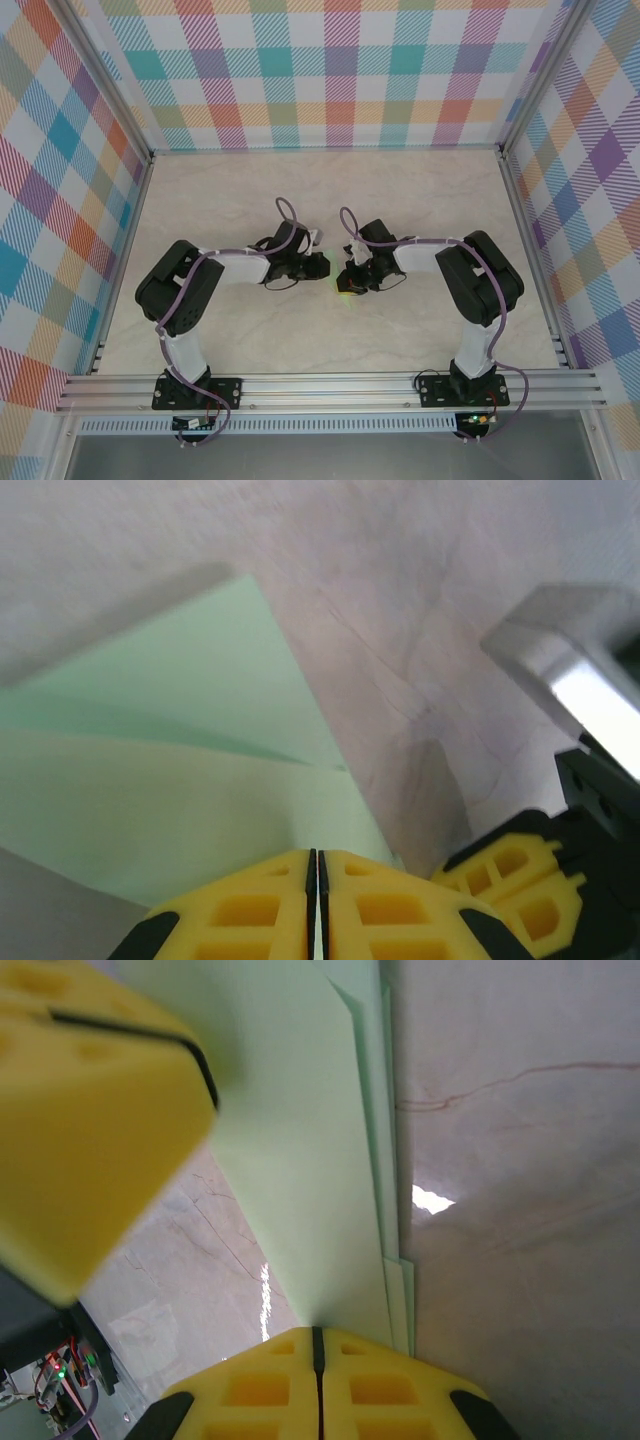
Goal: Fold a paper plane with a square sheet of paper (pick it up from the middle)
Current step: Fold the wing for the fifth time at the center of the table.
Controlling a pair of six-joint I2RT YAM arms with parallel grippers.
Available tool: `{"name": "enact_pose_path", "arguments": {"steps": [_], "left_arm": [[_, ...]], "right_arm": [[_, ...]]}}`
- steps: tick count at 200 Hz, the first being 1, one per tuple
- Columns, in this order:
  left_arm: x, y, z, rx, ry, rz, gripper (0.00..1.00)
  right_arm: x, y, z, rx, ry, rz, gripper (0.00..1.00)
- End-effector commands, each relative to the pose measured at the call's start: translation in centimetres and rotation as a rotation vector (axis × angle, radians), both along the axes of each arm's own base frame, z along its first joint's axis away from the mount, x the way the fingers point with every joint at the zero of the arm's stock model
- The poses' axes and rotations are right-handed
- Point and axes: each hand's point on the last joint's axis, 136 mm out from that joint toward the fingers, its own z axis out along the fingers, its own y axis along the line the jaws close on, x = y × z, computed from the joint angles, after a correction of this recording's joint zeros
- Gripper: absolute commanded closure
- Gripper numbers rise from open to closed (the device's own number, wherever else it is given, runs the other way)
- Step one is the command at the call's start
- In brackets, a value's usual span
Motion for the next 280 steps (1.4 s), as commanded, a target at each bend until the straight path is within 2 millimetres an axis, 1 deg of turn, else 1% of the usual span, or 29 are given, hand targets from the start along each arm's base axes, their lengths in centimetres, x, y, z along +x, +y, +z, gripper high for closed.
{"name": "enact_pose_path", "arguments": {"steps": [1, 35, 69, 82, 119, 153, 175, 216, 280], "left_arm": [[-0.8, -1.0, 0.3, -0.032, -0.006, -0.012, 0.89], [-1.1, -0.1, -1.5, 0.027, 0.006, 0.009, 0.89], [-0.5, 1.4, -3.1, 0.129, -0.002, 0.033, 0.91], [-0.1, 1.9, -3.4, 0.148, 0.002, 0.040, 0.91], [1.7, 3.7, -3.1, 0.160, -0.002, 0.087, 0.91], [3.7, 5.8, -2.7, 0.175, 0.000, 0.168, 0.92], [4.7, 6.8, -2.9, 0.184, 0.005, 0.207, 0.92], [6.0, 8.2, -3.6, 0.188, 0.027, 0.266, 0.92], [7.5, 10.3, -3.2, 0.199, 0.023, 0.340, 0.92]], "right_arm": [[-4.6, -5.5, -6.0, -0.285, 0.172, -0.018, 0.94], [-4.7, -5.6, -6.1, -0.288, 0.176, -0.018, 0.94], [-4.9, -6.0, -6.5, -0.313, 0.183, -0.018, 0.94], [-5.0, -6.2, -6.6, -0.326, 0.187, -0.020, 0.94], [-5.3, -7.1, -7.1, -0.368, 0.200, -0.026, 0.94], [-5.4, -7.7, -7.5, -0.401, 0.200, -0.026, 0.94], [-5.5, -7.8, -7.7, -0.408, 0.205, -0.027, 0.94], [-5.5, -7.9, -7.7, -0.405, 0.203, -0.026, 0.95], [-5.6, -8.0, -7.8, -0.404, 0.206, -0.027, 0.95]]}}
